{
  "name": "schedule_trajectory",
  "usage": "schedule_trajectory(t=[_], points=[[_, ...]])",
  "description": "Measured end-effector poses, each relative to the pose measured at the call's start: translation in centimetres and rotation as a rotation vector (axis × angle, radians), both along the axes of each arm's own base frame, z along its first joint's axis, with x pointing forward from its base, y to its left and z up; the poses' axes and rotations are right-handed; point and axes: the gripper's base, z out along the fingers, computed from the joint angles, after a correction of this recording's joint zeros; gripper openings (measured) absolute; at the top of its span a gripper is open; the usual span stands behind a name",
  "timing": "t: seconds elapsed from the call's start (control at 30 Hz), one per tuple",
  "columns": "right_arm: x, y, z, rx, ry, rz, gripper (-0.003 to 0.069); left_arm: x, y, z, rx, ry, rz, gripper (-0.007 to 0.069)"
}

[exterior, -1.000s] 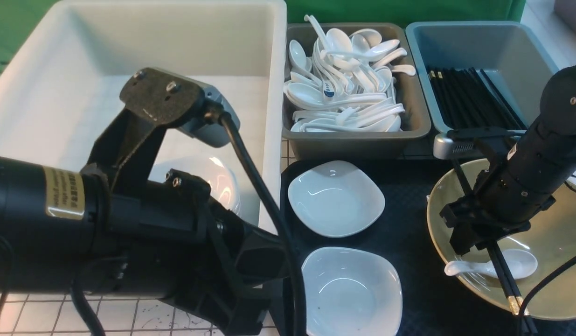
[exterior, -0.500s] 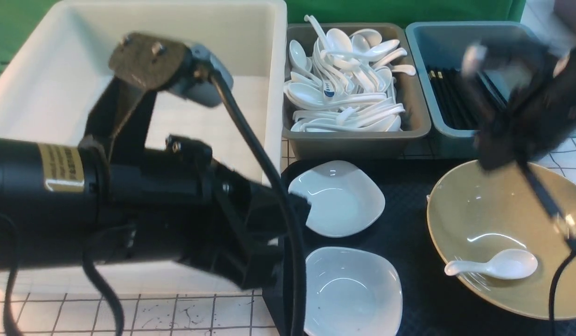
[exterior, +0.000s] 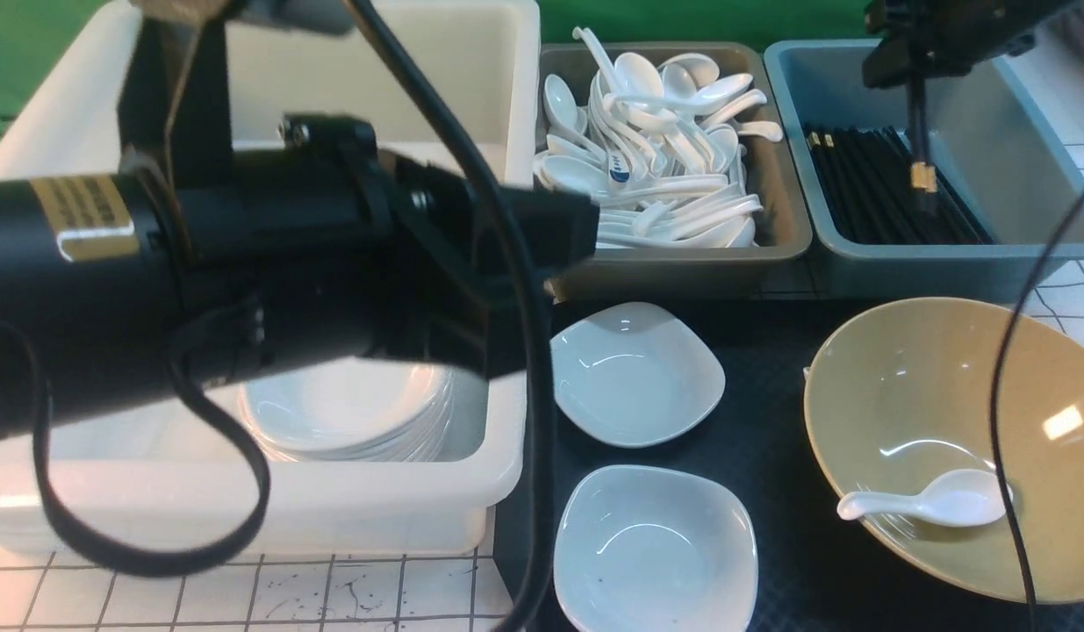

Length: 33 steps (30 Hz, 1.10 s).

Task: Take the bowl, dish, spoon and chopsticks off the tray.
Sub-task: Use the right arm to put the chopsticks into the small storage box on the right, then use the right arm to grab the soup spoon in the middle

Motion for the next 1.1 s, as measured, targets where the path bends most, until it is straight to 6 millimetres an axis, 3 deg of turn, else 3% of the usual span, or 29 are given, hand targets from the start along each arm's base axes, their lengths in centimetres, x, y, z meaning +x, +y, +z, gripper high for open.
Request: schedule_trajectory(t=[0.13,0.27,0.5,0.6,0.7,0.8,0.9,1.0,1.03,1.1], points=[[1.8,-0.7,-3.8,-0.012,0.006,-0.034,0.0084,0.1,0.0,0.2,-0.016,-0.026,0.011,-0.0001],[2.0,-0.8,-4.7,-0.025,0.023,-0.035,0.0112,0.1,0.0,0.2,-0.014,-0.028,0.01,-0.0001],[0.8,-1.5,-4.1,-0.043,0.122,-0.027,0.0421,0.1,0.0,0.2,-0.008,-0.021,0.006,-0.0001],[-0.8,-1.9,-1.0,-0.052,0.143,-0.01,0.0503,0.0,0.0,0.0,0.011,-0.008,-0.005,-0.0001],[-2.7,-1.9,4.3,-0.069,0.064,-0.007,0.0487,-0.1,0.0,-0.3,0.04,0.008,-0.018,-0.0001],[-5.7,-1.3,10.6,-0.097,-0.057,0.013,0.0381,-0.5,0.2,-0.5,0.069,0.02,-0.036,-0.0001],[-9.4,-0.1,15.0,-0.141,-0.127,0.068,0.0238,-1.2,0.7,-0.2,0.078,0.023,-0.05,-0.0001],[-13.7,1.4,17.0,-0.227,-0.133,0.163,0.0143,-2.0,1.4,0.2,0.076,0.018,-0.064,-0.0001],[-14.2,1.6,16.6,-0.238,-0.112,0.184,0.0136,-2.1,1.5,0.3,0.076,0.018,-0.065,-0.0001],[-18.4,3.3,16.4,-0.311,-0.092,0.321,0.0125,-2.7,1.8,0.3,0.091,0.032,-0.082,-0.0001]])
